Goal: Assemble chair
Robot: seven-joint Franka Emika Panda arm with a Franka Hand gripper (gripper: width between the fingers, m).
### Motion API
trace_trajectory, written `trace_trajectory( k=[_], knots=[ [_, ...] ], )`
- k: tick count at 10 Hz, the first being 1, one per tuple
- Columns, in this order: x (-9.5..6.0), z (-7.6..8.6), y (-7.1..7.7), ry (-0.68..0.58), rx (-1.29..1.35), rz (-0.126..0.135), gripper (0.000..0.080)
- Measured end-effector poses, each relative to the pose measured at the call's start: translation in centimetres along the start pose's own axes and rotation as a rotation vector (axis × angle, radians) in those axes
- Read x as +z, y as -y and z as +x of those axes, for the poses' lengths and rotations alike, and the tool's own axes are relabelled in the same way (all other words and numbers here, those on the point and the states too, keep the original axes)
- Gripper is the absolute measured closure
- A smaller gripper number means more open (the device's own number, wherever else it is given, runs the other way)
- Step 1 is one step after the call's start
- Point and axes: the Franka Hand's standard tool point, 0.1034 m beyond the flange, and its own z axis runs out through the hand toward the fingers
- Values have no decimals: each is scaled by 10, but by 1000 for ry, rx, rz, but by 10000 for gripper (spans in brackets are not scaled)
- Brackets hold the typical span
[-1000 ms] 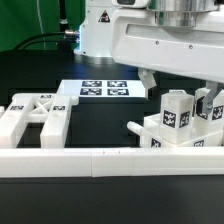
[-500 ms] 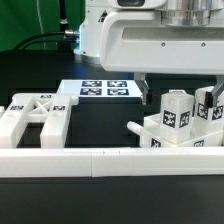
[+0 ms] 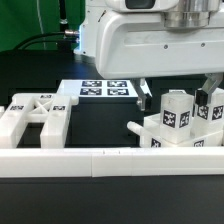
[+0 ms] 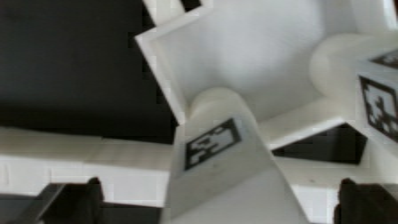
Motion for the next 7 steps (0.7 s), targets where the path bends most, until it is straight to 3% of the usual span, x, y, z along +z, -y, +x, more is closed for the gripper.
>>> trace_trajectory(
  k=[3,5,6,7],
  knots=[
    [0,2,1,-13,-59,-11,150],
    [0,2,0,-12,-56,-11,400],
    [0,2,0,-12,-52,-11,400],
    [0,1,0,-12,-27,-11,511]
  ],
)
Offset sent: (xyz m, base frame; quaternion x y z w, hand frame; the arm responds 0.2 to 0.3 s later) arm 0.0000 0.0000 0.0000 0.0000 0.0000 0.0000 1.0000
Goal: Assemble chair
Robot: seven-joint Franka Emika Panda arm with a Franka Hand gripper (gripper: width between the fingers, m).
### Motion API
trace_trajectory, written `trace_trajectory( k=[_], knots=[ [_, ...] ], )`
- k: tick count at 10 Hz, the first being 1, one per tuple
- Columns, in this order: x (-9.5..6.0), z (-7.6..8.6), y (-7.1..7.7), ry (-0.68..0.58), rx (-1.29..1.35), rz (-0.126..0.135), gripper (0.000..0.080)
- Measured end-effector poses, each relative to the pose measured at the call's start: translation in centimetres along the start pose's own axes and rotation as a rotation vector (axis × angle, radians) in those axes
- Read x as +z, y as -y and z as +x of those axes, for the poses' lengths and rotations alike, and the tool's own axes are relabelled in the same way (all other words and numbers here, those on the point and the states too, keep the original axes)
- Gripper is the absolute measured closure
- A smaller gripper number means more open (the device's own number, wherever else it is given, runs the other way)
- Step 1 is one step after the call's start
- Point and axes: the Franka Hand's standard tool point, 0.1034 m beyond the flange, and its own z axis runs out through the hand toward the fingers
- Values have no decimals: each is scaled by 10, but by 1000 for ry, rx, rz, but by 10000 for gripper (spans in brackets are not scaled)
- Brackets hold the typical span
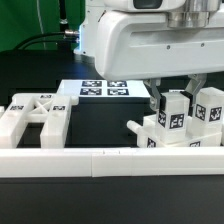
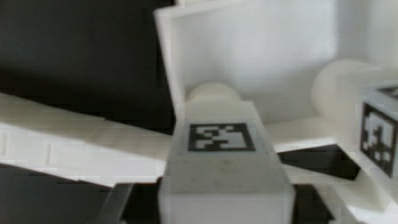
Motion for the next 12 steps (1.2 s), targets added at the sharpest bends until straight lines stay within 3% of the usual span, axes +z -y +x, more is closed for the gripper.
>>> trace_trajectory(
  k=[2,12],
  knots=[
    [0,0,0,0,53,2,511],
    [1,2,0,19,1170,10,511]
  ],
)
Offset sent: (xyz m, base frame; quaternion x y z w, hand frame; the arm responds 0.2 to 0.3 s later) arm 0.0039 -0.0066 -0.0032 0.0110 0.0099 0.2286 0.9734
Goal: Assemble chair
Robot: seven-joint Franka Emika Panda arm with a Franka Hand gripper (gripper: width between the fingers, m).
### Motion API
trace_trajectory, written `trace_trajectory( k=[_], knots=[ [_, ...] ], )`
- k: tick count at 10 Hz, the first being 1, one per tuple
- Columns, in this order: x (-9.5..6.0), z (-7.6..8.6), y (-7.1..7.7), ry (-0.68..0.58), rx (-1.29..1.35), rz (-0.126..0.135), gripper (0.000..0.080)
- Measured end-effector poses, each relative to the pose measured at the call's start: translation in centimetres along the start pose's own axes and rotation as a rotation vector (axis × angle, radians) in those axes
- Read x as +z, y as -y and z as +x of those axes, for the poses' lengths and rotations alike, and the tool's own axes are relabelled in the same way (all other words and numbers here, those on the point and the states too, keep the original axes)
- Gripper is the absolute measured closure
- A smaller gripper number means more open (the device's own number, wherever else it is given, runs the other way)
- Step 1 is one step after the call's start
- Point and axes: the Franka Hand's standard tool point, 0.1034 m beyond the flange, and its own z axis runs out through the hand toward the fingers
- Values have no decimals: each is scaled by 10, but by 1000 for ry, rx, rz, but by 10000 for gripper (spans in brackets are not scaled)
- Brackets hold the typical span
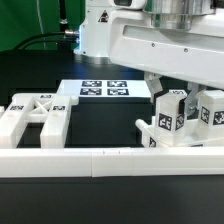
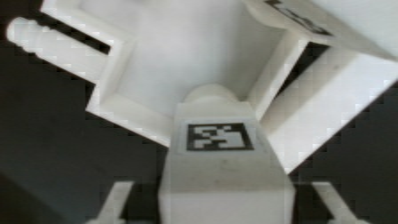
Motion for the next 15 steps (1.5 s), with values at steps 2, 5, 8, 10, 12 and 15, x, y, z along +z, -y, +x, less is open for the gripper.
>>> trace_trajectory(
  k=[2,5,8,10,12,15],
  knots=[
    [0,-1,1,3,81,4,511],
    [0,0,0,3,-10,4,287],
    [0,3,2,-17,-239,20,157],
    [-1,4,2,-23,-434,18,151],
    [-1,4,3,-29,-627,17,150],
    [-1,3,5,-39,-871,8,150]
  ],
)
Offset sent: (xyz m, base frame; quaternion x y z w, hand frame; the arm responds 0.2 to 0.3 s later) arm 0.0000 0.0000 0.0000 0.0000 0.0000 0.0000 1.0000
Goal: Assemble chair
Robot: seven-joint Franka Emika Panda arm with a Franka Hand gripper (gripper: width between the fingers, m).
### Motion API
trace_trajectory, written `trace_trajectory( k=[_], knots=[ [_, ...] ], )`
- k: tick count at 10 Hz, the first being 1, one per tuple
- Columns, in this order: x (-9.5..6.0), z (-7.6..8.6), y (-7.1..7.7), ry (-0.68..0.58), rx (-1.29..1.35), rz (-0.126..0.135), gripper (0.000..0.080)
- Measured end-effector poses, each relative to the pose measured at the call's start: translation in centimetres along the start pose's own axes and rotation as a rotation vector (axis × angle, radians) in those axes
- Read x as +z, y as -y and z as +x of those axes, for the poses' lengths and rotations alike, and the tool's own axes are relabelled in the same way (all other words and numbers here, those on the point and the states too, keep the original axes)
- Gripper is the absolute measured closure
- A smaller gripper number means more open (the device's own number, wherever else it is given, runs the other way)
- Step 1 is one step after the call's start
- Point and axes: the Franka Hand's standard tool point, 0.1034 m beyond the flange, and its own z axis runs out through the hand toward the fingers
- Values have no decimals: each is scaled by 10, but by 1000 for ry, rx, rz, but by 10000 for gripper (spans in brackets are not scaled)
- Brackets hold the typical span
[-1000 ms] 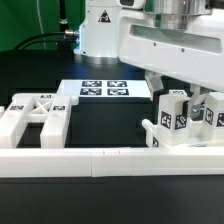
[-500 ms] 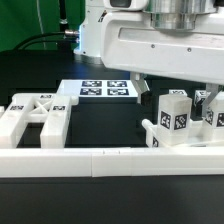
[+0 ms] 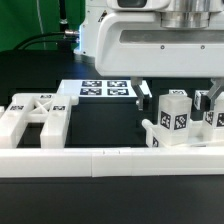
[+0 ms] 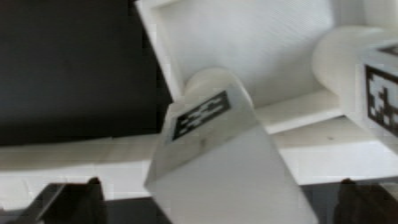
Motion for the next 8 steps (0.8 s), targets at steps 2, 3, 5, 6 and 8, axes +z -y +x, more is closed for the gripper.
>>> trace_trajectory(
  k=[2,3,5,6,8],
  knots=[
    [0,0,-1,0,-114,-6,150],
    [0,0,-1,0,-184,-14,150],
    [0,0,-2,1,-277,-24,150],
    [0,0,-2,1,-273,-24,261],
    [0,0,-2,1,-270,-23,398]
  ],
)
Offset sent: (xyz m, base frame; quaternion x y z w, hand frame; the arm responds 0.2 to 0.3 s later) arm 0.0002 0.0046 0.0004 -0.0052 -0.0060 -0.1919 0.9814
